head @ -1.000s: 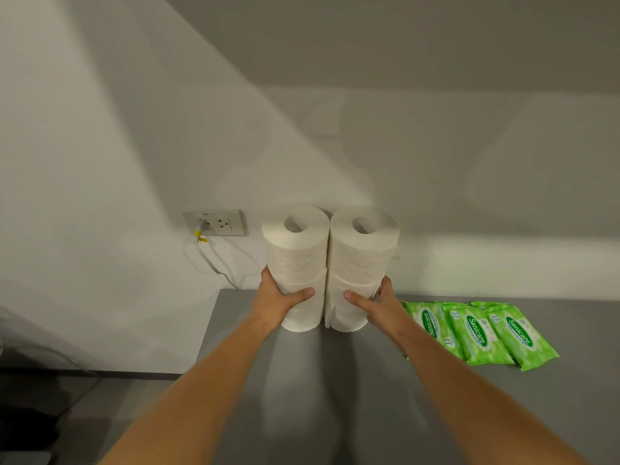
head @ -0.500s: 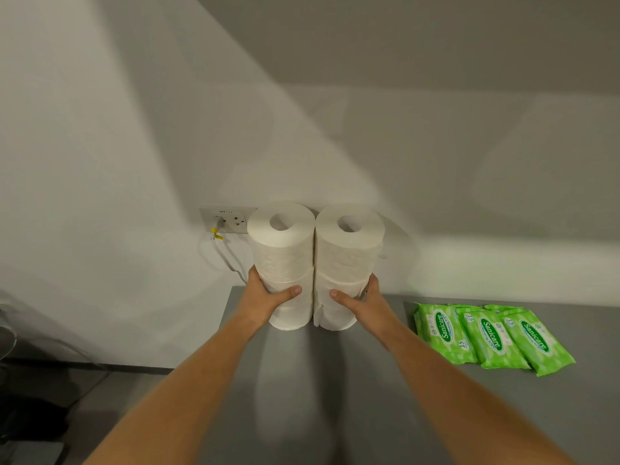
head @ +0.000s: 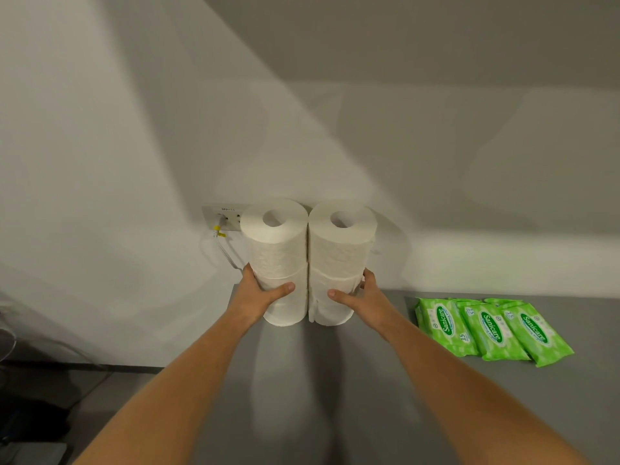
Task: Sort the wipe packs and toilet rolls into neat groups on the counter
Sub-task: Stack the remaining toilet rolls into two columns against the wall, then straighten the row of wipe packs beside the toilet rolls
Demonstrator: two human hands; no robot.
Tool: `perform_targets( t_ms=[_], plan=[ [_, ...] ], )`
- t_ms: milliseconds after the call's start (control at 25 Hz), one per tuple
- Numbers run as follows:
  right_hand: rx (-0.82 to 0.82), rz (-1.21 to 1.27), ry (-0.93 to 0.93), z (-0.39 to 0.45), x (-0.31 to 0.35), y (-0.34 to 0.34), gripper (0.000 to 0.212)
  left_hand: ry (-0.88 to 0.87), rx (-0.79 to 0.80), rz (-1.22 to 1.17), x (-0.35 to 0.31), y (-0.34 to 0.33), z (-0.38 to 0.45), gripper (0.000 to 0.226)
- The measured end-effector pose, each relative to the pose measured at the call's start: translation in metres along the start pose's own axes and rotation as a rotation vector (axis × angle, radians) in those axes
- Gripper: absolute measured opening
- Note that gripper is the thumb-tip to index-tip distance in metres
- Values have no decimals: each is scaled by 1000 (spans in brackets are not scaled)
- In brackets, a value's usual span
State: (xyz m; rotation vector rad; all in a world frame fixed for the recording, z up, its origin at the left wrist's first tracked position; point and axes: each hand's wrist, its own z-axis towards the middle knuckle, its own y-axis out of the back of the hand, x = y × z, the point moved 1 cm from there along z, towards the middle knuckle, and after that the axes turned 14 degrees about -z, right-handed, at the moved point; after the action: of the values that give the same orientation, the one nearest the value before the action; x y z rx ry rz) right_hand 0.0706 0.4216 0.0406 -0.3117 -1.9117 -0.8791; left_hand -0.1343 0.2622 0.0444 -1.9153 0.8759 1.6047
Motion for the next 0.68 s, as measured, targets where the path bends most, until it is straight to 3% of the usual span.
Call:
perform_targets(
  t_ms=[80,200,400,520,600,680],
  plan=[
    [33,-120,-62,-4,-5,6,105,23,-10,37,3,0,-3,108],
    [19,-249,-158,-15,-17,14,88,114,-51,211,16,-4,-12,94],
    [-125,-383,-186,-46,-41,31,20,253,97,597,35,-31,-53,55],
    [-214,-386,-219,-72,-57,51,24,218,145,697,35,-58,-77,34],
    [-255,-398,-228,-89,-68,69,24,217,147,714,36,-83,-90,44],
    [-294,-390,-224,-102,-79,89,27,191,178,672,36,-113,-102,39]
  ],
)
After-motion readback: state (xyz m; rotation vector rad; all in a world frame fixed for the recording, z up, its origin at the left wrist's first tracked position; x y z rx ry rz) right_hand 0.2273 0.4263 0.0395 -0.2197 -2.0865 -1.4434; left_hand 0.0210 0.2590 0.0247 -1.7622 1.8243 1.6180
